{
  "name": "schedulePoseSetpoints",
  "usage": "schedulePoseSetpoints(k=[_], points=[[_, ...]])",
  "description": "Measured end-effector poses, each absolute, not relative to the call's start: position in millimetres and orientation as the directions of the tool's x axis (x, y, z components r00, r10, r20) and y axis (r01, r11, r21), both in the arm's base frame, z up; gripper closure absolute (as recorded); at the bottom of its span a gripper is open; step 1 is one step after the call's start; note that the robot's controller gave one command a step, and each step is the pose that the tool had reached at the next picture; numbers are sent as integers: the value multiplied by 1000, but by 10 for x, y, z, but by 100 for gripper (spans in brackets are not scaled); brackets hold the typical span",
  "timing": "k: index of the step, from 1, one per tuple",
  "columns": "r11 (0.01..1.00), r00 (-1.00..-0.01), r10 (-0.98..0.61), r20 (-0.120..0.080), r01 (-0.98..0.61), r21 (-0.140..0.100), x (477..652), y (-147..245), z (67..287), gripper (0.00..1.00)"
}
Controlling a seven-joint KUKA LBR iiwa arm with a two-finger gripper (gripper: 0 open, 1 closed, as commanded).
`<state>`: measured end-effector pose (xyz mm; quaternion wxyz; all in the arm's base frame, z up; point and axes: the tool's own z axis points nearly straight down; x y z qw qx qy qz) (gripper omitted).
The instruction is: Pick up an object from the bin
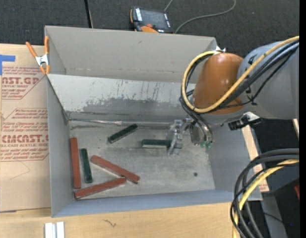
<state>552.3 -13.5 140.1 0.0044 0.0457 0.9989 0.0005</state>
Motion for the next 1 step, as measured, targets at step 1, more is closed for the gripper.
schedulePoseSetpoints(k=[1], points=[[1000, -999, 31, -11, 31, 1, 5435, -5, 2497, 100]])
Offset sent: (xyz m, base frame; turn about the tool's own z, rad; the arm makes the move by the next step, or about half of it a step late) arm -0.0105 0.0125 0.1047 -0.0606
